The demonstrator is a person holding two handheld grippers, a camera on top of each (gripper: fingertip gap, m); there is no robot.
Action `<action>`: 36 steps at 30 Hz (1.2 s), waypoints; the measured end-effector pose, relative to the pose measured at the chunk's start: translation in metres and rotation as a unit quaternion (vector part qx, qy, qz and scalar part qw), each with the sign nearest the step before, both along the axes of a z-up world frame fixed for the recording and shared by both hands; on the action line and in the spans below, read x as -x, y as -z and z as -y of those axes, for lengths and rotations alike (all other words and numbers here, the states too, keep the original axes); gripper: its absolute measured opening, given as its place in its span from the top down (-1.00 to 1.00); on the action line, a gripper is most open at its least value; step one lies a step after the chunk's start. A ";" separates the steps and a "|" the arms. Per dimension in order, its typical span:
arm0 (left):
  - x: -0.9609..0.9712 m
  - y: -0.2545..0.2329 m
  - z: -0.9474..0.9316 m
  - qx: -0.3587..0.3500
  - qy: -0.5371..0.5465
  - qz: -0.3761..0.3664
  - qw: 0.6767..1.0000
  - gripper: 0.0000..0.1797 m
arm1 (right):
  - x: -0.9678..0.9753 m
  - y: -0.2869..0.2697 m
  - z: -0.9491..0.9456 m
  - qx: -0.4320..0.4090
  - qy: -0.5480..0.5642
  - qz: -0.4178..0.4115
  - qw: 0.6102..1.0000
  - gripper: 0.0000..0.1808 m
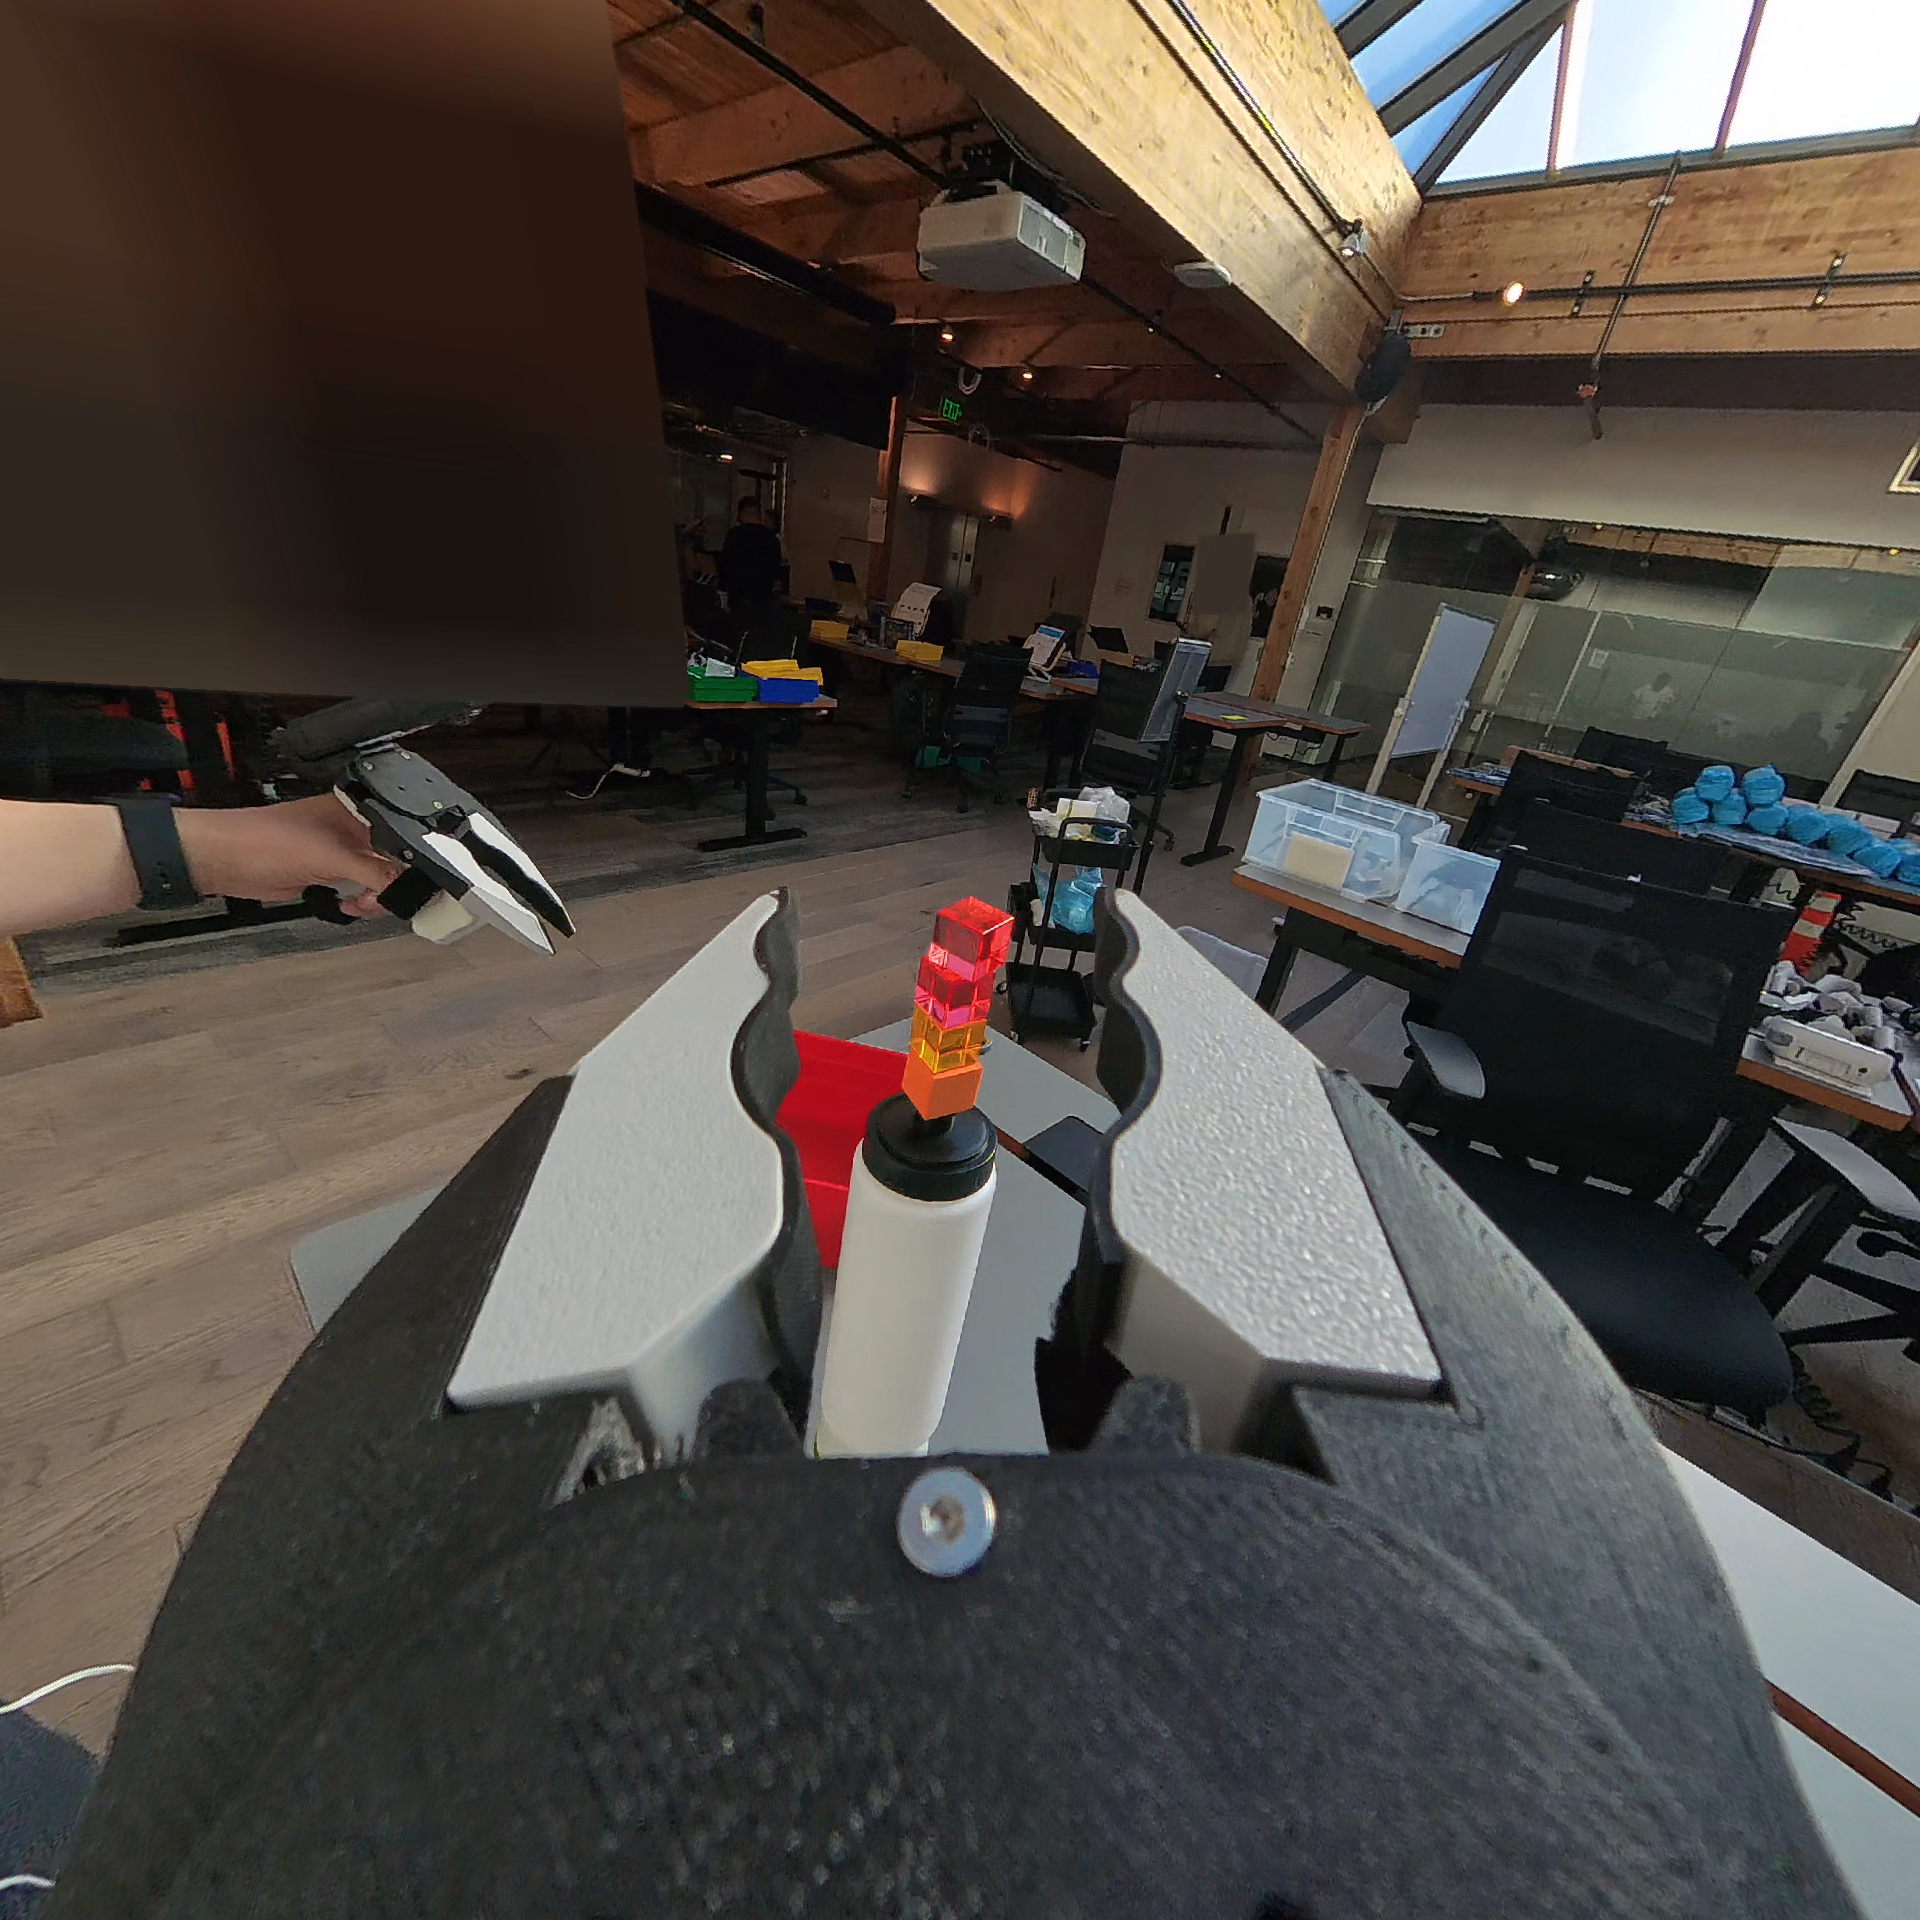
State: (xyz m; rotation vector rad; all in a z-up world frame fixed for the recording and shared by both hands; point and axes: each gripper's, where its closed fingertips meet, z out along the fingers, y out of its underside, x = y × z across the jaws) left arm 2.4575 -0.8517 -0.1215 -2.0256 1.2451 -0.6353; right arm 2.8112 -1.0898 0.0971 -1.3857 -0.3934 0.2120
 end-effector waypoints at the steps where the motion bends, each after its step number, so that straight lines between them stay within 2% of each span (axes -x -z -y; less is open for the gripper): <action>1: 0.007 0.003 0.004 0.001 -0.007 -0.012 1.000 0.60 | 0.003 -0.001 0.007 -0.004 0.001 0.002 1.000 0.40; 6: 0.016 0.024 0.017 0.007 0.004 -0.079 0.997 0.66 | 0.020 0.007 0.063 -0.012 0.032 0.000 0.999 0.43; 10: -0.009 0.030 -0.004 0.025 0.035 -0.074 0.996 0.69 | 0.021 0.013 0.121 0.011 0.128 0.002 0.992 0.47; 13: -0.024 0.045 -0.037 0.017 0.074 -0.108 0.991 0.68 | 0.027 0.003 0.157 0.026 0.194 0.001 0.981 0.54; 15: -0.032 0.065 -0.060 0.005 0.106 -0.146 0.984 0.68 | 0.036 -0.004 0.172 0.035 0.236 0.011 0.971 0.63; 18: -0.047 0.106 -0.090 -0.010 0.173 -0.193 0.966 0.70 | 0.056 -0.011 0.177 0.033 0.308 0.023 0.951 0.64; 21: -0.061 0.158 -0.117 0.016 0.208 -0.225 0.952 0.76 | 0.083 -0.012 0.163 0.032 0.361 0.003 0.932 0.64; 24: -0.068 0.205 -0.131 0.079 0.199 -0.231 0.949 0.71 | 0.121 -0.024 0.133 0.018 0.365 -0.024 0.931 0.64; 26: -0.070 0.227 -0.134 0.099 0.186 -0.232 0.950 0.62 | 0.143 -0.029 0.114 0.045 0.367 -0.020 0.929 0.64; 31: -0.074 0.251 -0.141 0.092 0.141 -0.206 0.964 0.52 | 0.175 -0.041 0.094 0.085 0.407 0.040 0.909 0.63; 36: -0.077 0.258 -0.145 0.049 0.142 -0.197 0.969 0.56 | 0.183 -0.035 0.091 0.111 0.423 0.042 0.898 0.62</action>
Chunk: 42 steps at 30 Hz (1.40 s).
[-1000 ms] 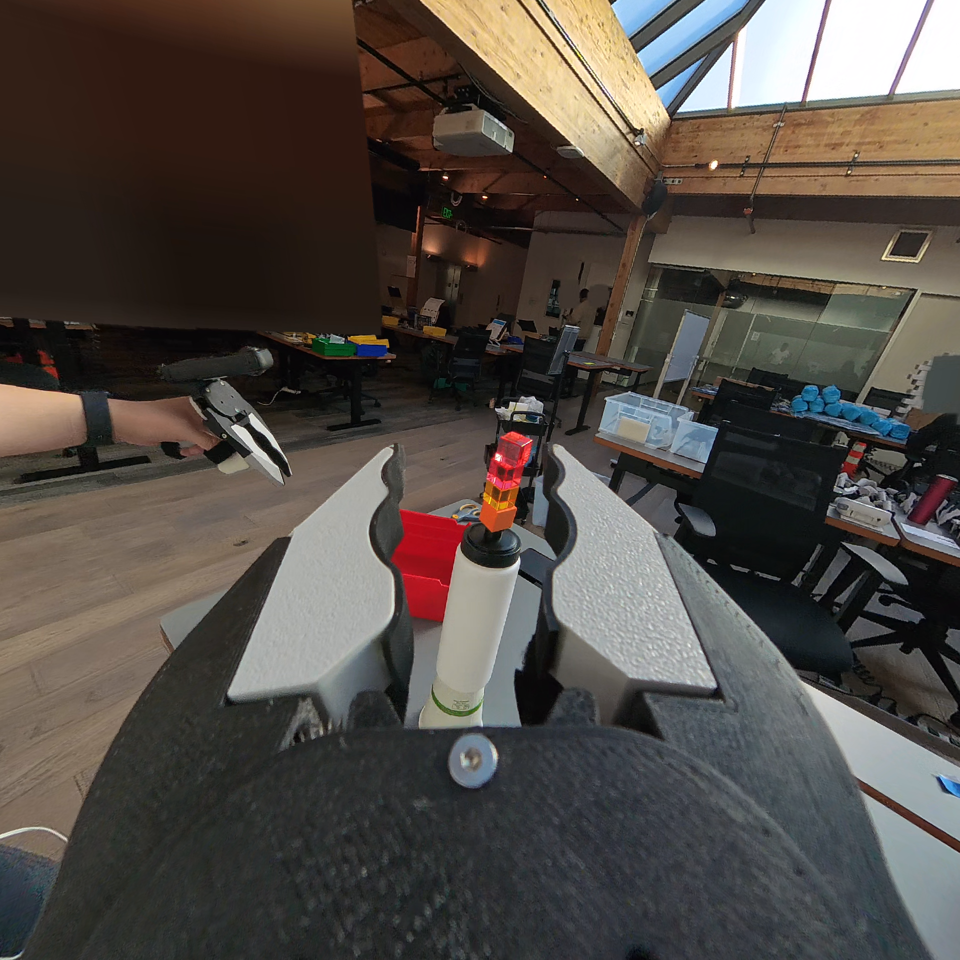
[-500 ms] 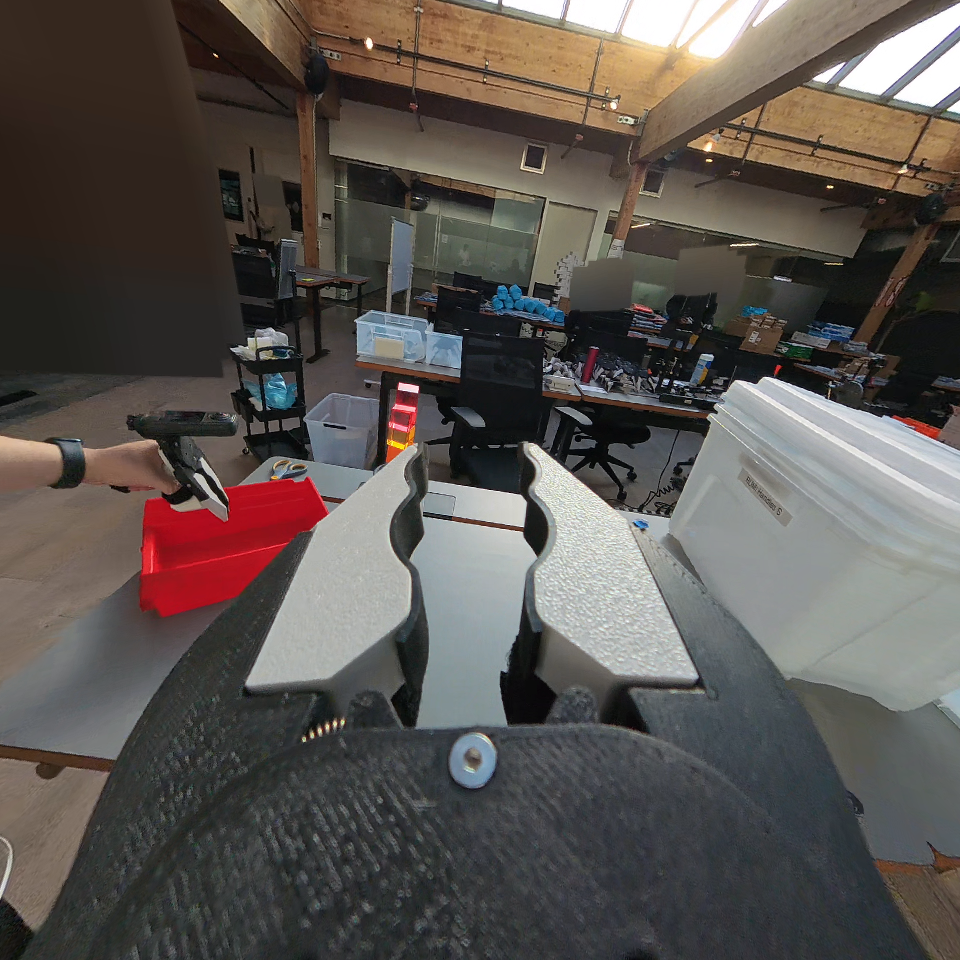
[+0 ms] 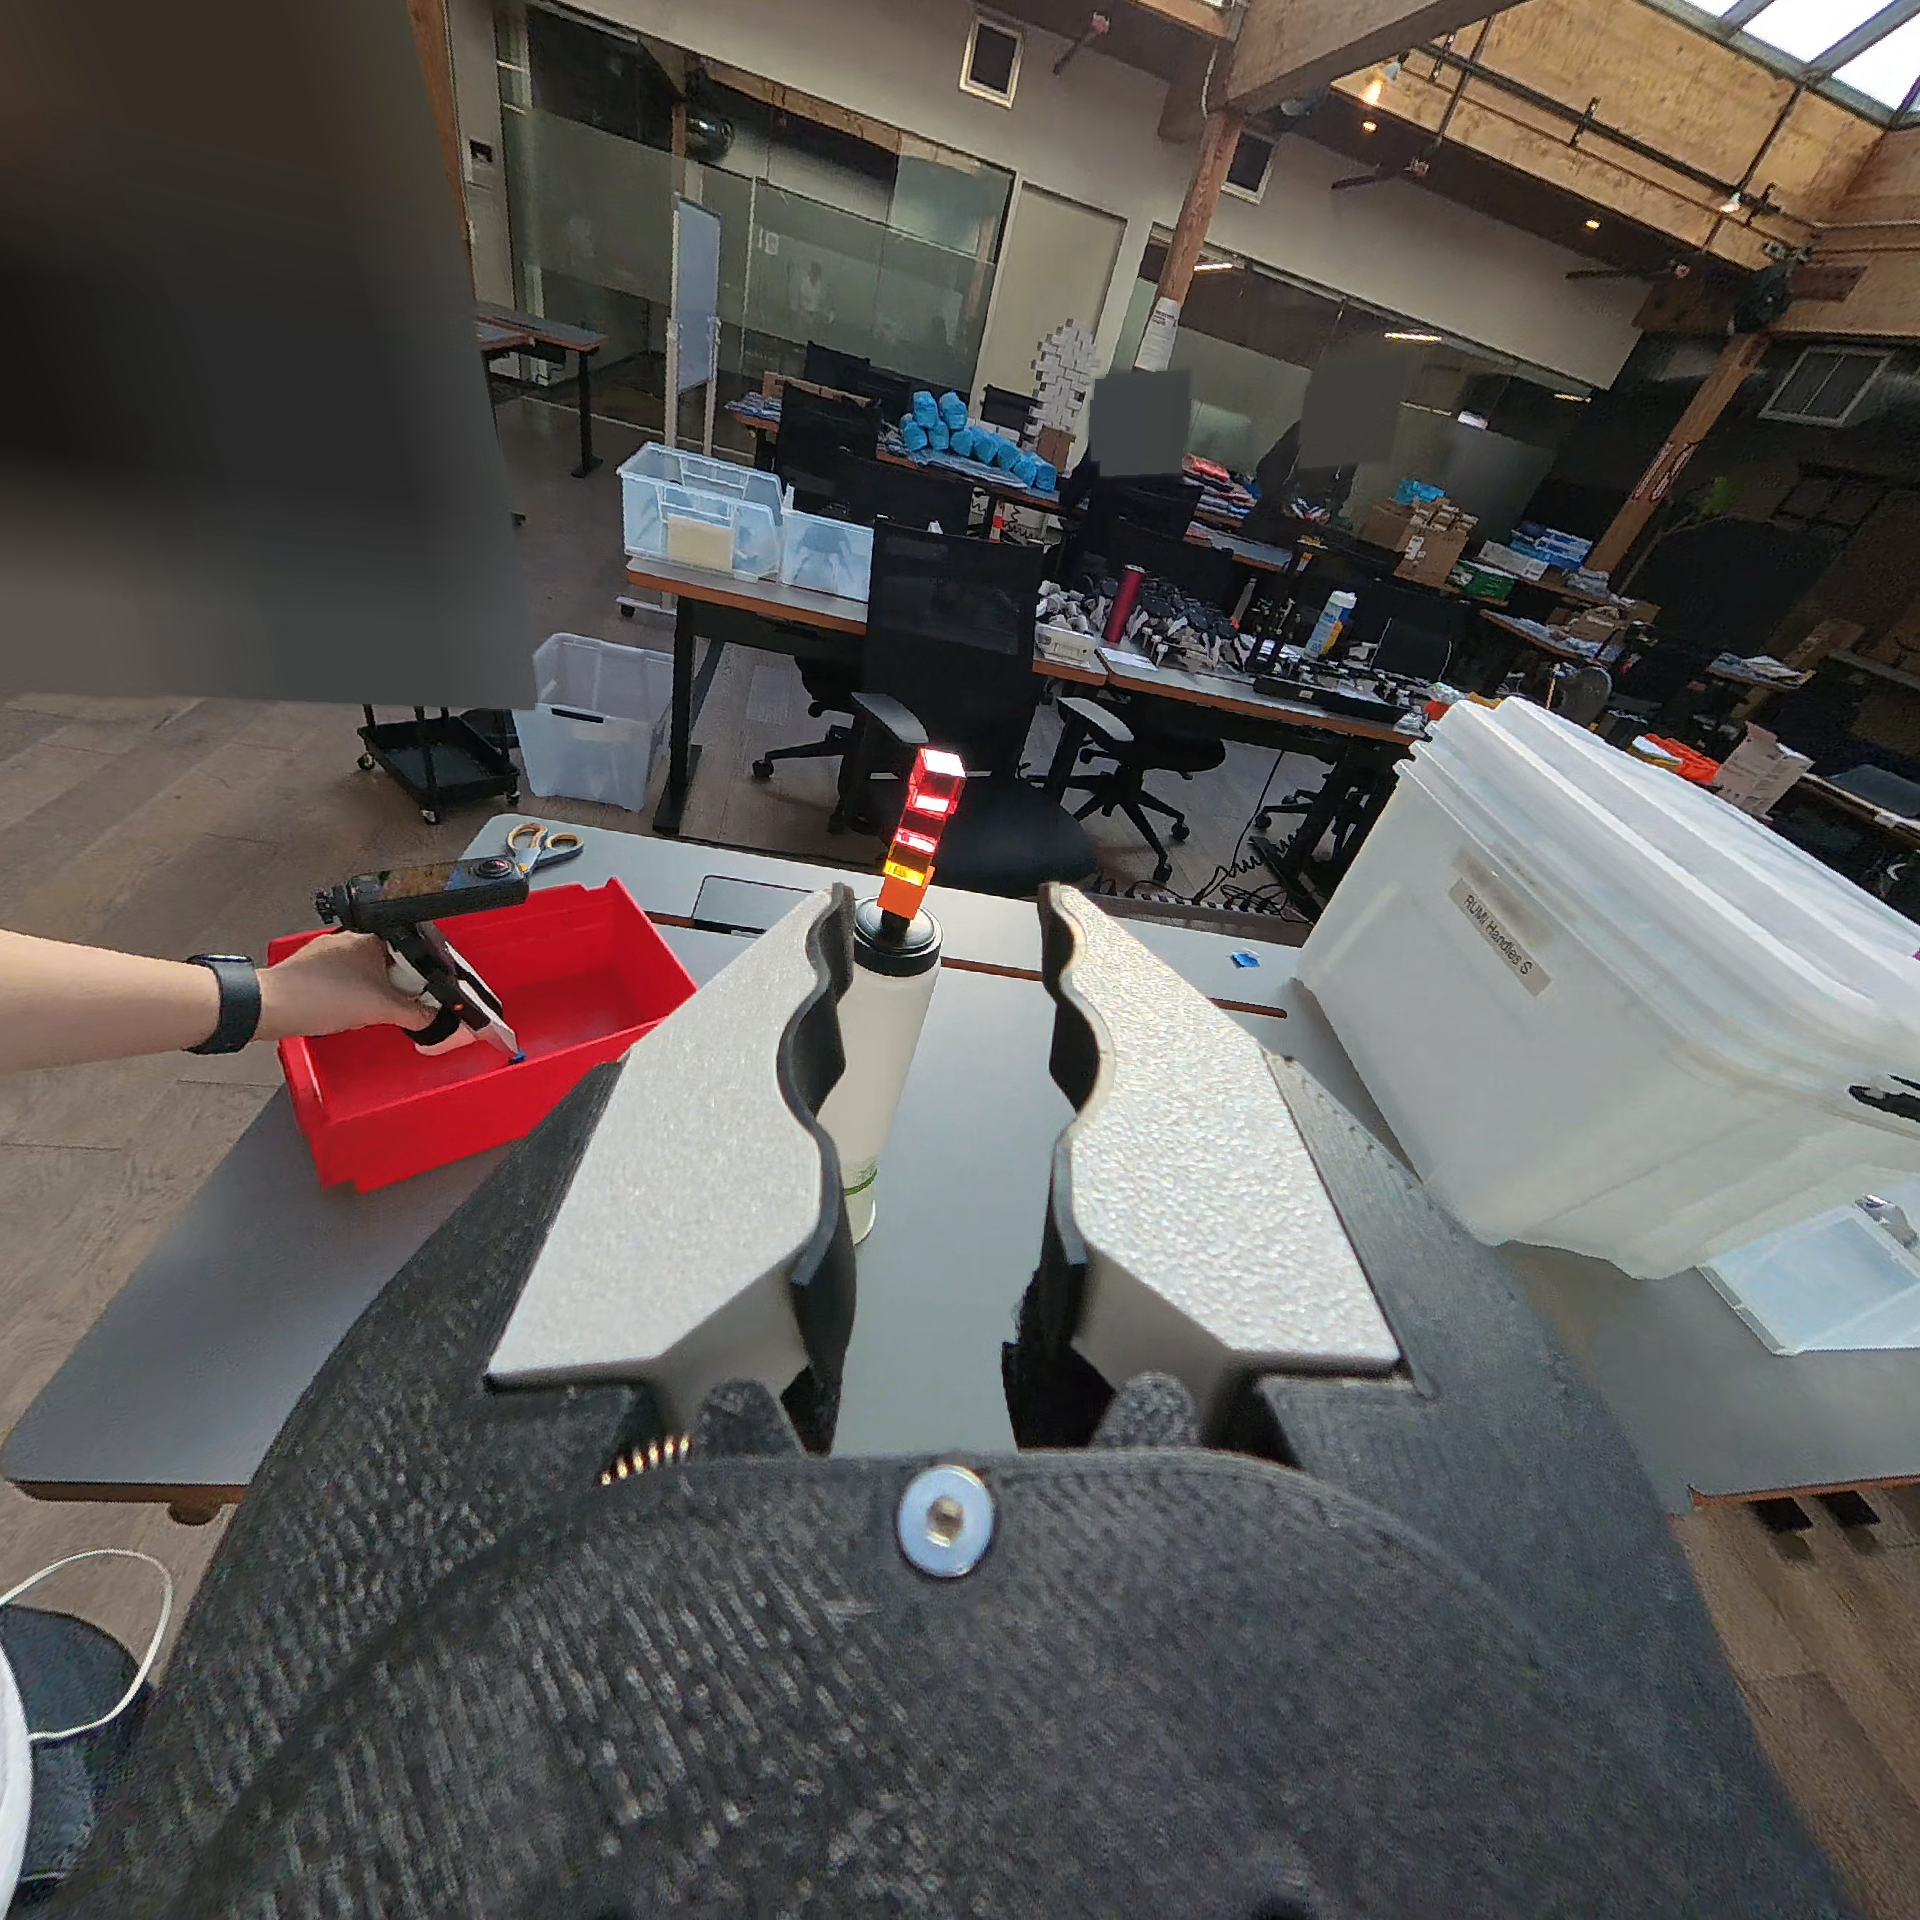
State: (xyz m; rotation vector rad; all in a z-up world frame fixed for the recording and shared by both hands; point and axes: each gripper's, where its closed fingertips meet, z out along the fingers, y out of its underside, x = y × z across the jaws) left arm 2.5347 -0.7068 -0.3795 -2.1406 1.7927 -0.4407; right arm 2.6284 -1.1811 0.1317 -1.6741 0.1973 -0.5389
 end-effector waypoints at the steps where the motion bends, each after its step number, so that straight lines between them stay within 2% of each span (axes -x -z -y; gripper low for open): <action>1: 0.000 0.003 0.001 0.000 0.006 -0.005 1.000 0.59 | 0.002 0.000 0.000 0.000 0.001 -0.002 1.000 0.62; 7: -0.001 0.015 0.006 -0.005 0.037 -0.028 0.999 0.70 | 0.010 0.008 0.007 0.024 0.017 0.001 1.000 0.62; 10: -0.001 0.020 0.009 -0.013 0.051 -0.038 0.998 0.89 | 0.011 0.006 0.012 0.019 0.020 0.002 1.000 0.62; 14: 0.002 0.015 0.005 -0.012 0.039 -0.034 0.999 0.90 | 0.013 0.008 0.014 0.010 0.020 -0.009 1.000 0.63; 18: 0.016 -0.026 0.005 -0.015 0.038 0.011 0.999 0.90 | 0.024 0.026 -0.002 0.007 -0.010 -0.028 1.000 0.63; 20: 0.030 -0.063 0.011 -0.013 0.030 0.047 0.998 0.90 | 0.032 0.043 -0.016 -0.001 -0.047 -0.047 0.998 0.63; 22: 0.041 -0.113 0.033 0.028 0.020 0.113 0.993 0.90 | 0.040 0.062 -0.030 -0.008 -0.092 -0.073 0.993 0.63; 24: 0.048 -0.171 0.072 0.091 0.024 0.195 0.976 0.90 | 0.045 0.076 -0.040 -0.016 -0.136 -0.088 0.987 0.63; 28: 0.055 -0.275 0.169 0.165 0.058 0.326 0.929 0.90 | 0.056 0.089 -0.042 -0.013 -0.234 -0.084 0.968 0.62; 30: 0.051 -0.320 0.229 0.214 0.079 0.383 0.895 0.90 | 0.063 0.088 -0.032 -0.005 -0.282 -0.064 0.957 0.62; 33: 0.039 -0.384 0.322 0.304 0.101 0.465 0.825 0.90 | 0.072 0.080 -0.005 0.008 -0.353 -0.034 0.935 0.62; 37: 0.022 -0.439 0.423 0.405 0.112 0.512 0.749 0.91 | 0.073 0.064 0.030 0.045 -0.396 0.027 0.917 0.61; 40: 0.010 -0.460 0.472 0.452 0.115 0.506 0.726 0.91 | 0.077 0.051 0.043 0.076 -0.411 0.097 0.903 0.61; 42: 0.005 -0.467 0.493 0.468 0.110 0.500 0.721 0.91 | 0.080 0.043 0.045 0.084 -0.423 0.154 0.889 0.62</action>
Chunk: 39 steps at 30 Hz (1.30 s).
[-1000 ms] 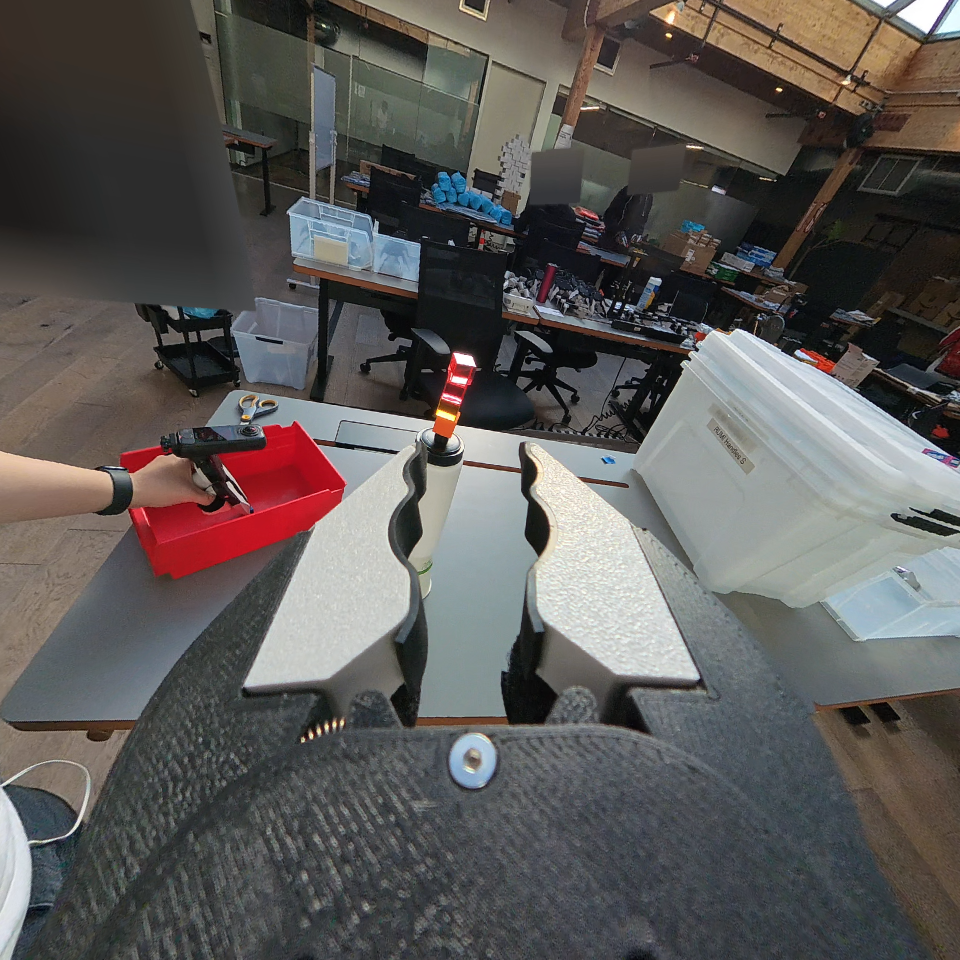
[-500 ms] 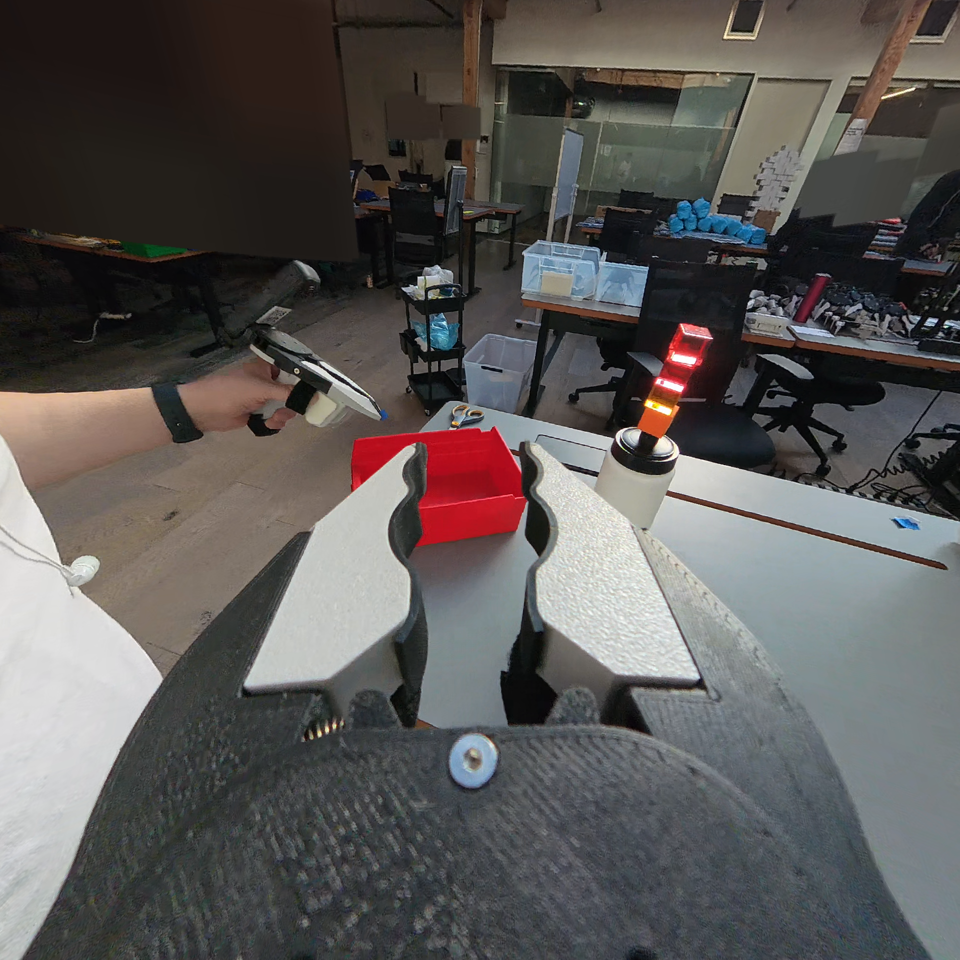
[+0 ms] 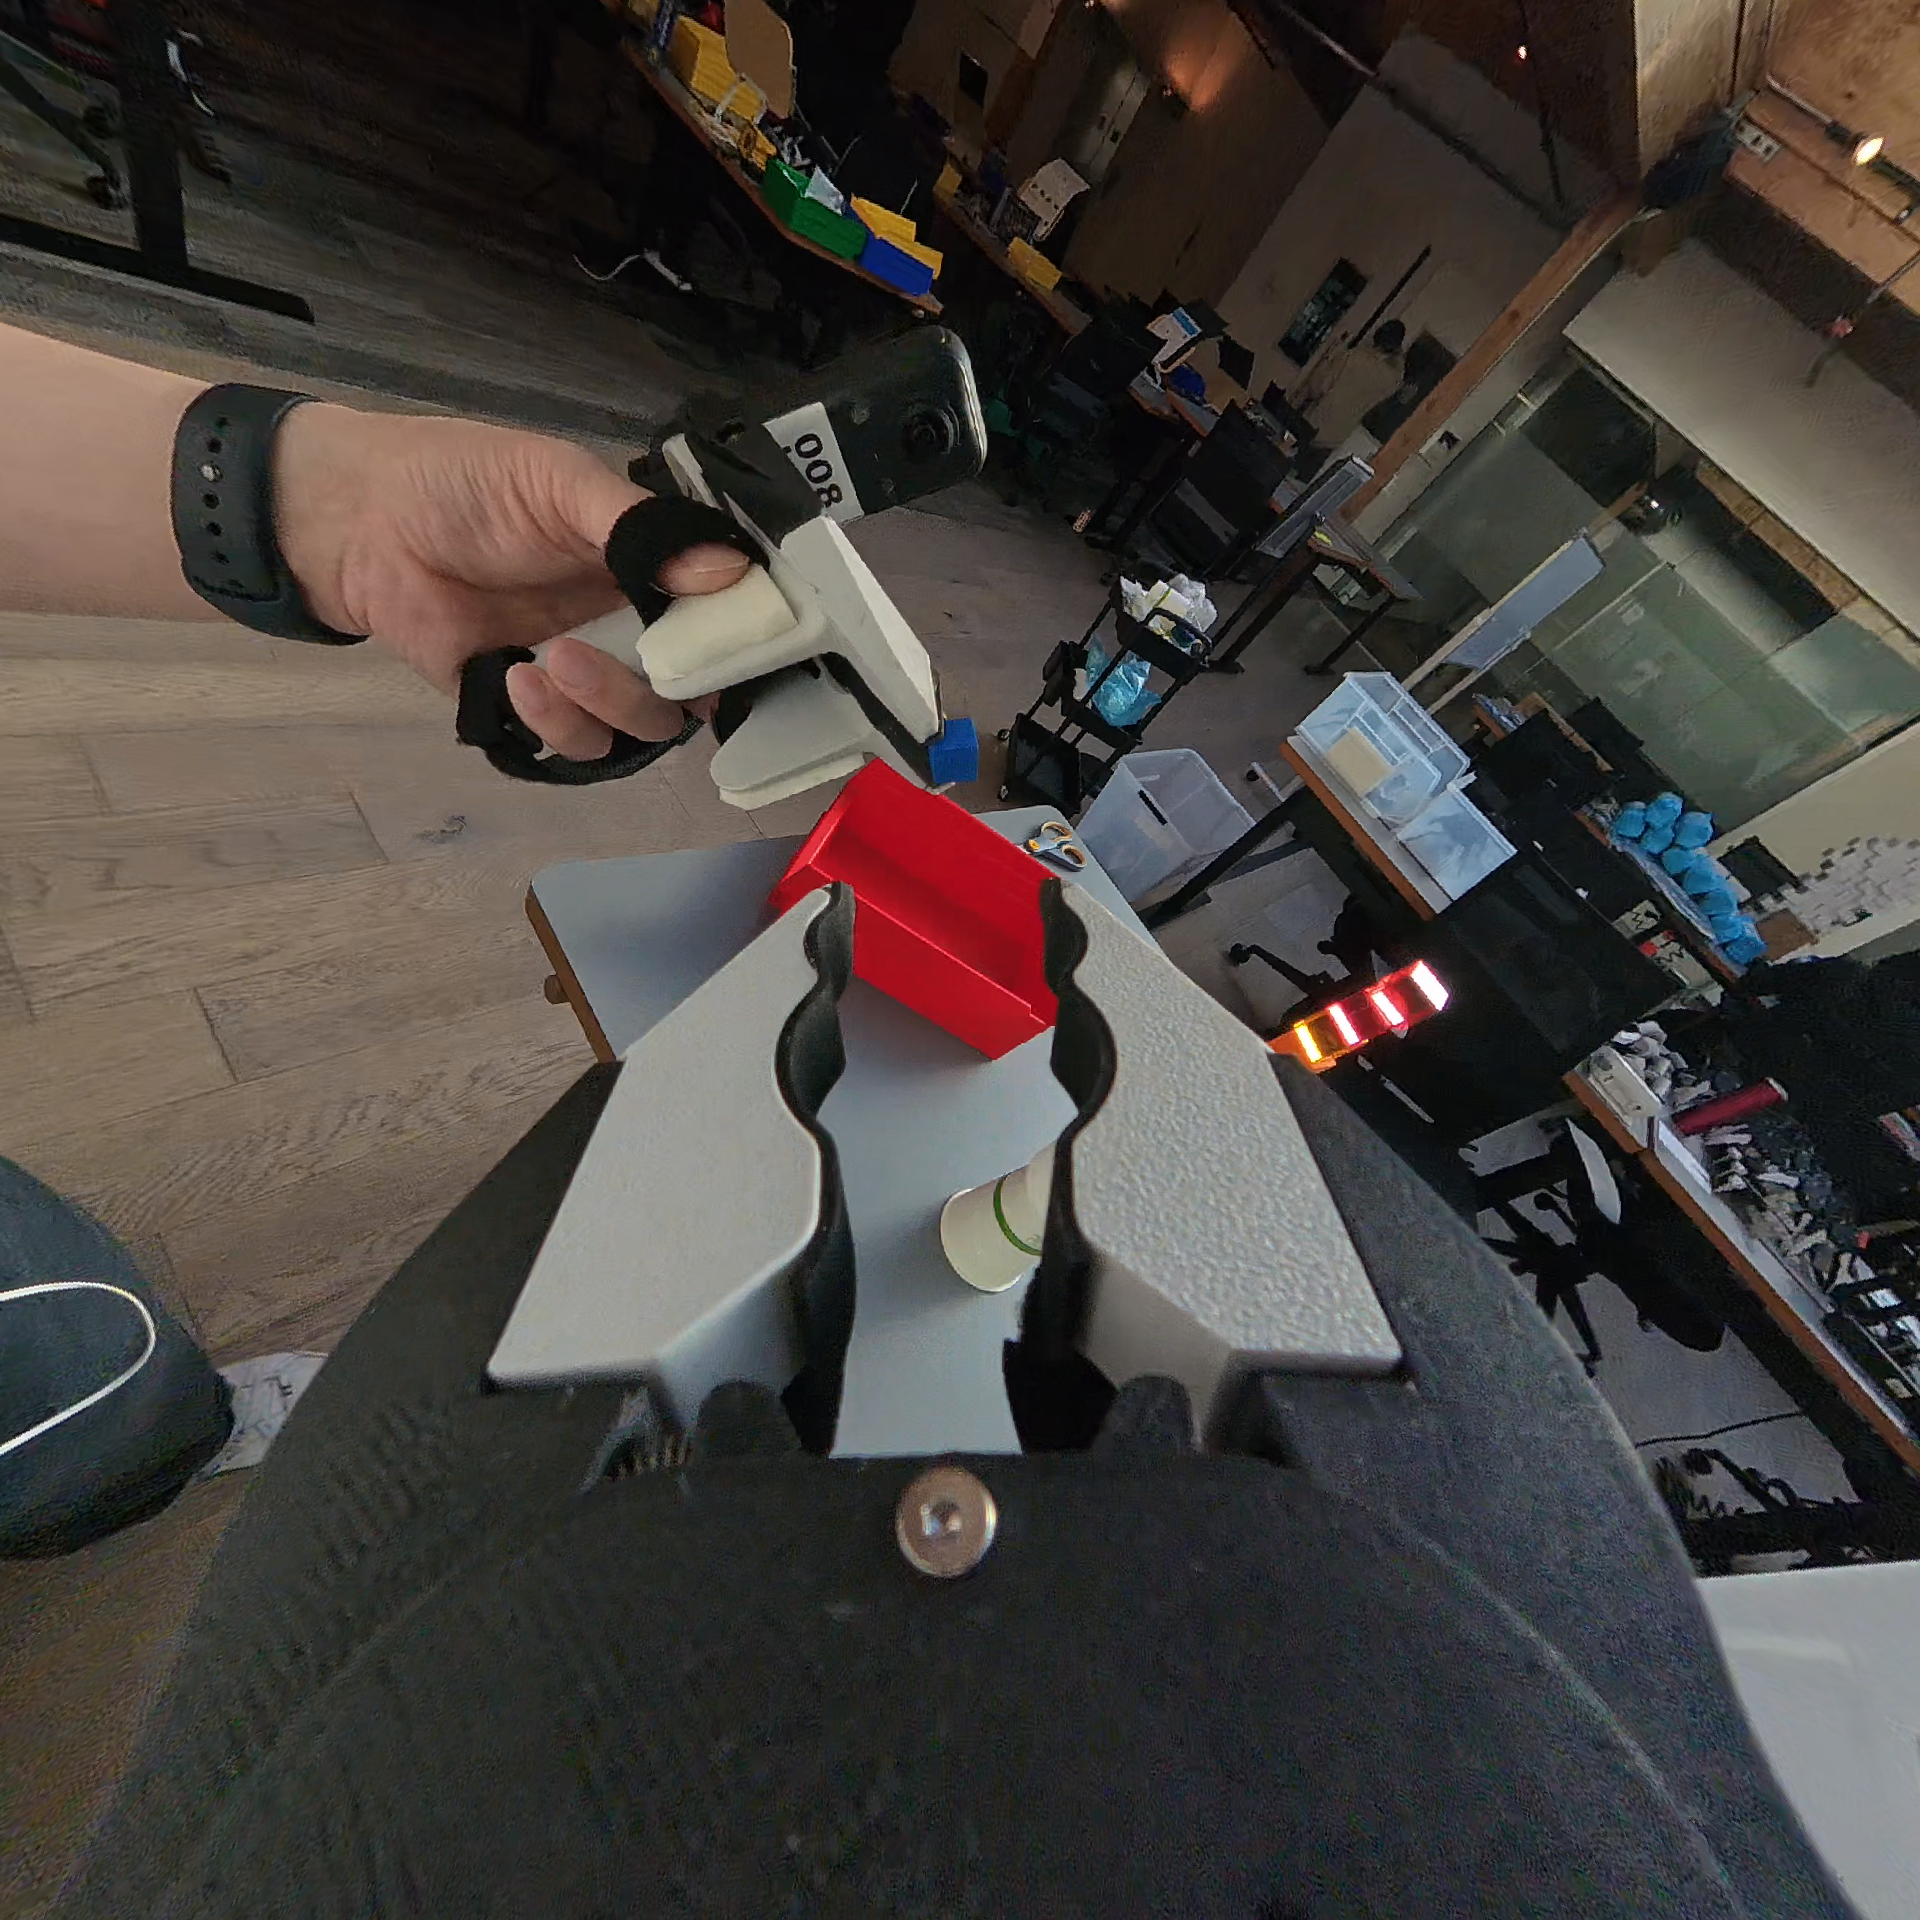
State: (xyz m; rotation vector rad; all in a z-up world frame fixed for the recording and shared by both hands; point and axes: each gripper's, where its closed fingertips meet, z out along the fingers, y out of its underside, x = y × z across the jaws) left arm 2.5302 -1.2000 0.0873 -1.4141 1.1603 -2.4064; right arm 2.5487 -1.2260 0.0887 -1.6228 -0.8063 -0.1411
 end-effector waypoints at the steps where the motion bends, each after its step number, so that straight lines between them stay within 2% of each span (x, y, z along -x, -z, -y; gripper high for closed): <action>1: -0.003 -0.001 0.007 0.002 -0.001 -0.005 1.000 0.91 | 0.001 -0.003 -0.001 -0.009 -0.010 0.022 1.000 0.64; 6: -0.014 -0.004 0.021 0.019 0.003 -0.016 1.000 0.91 | 0.001 0.002 -0.017 -0.029 -0.055 0.067 0.996 0.73; 9: -0.025 -0.005 0.020 0.017 -0.002 -0.012 1.000 0.91 | -0.002 0.006 -0.024 -0.024 -0.082 0.027 0.996 0.75; 13: -0.042 -0.003 0.019 0.003 -0.011 -0.023 1.000 0.91 | -0.012 -0.005 -0.022 -0.049 -0.122 -0.020 0.991 0.87; 23: -0.114 -0.005 0.047 -0.010 -0.117 -0.032 0.993 0.91 | -0.086 -0.003 0.009 -0.050 -0.219 -0.030 0.974 0.91; 33: -0.210 0.008 0.086 0.039 -0.270 -0.042 0.961 0.91 | -0.176 0.011 0.049 0.013 -0.344 -0.063 0.937 0.91; 37: -0.210 0.002 0.067 0.023 -0.356 -0.022 0.934 0.77 | -0.188 0.007 0.025 0.026 -0.366 -0.106 0.924 0.91; 39: -0.202 0.005 0.053 -0.012 -0.412 -0.022 0.911 0.71 | -0.199 -0.001 -0.001 0.015 -0.350 -0.136 0.927 0.91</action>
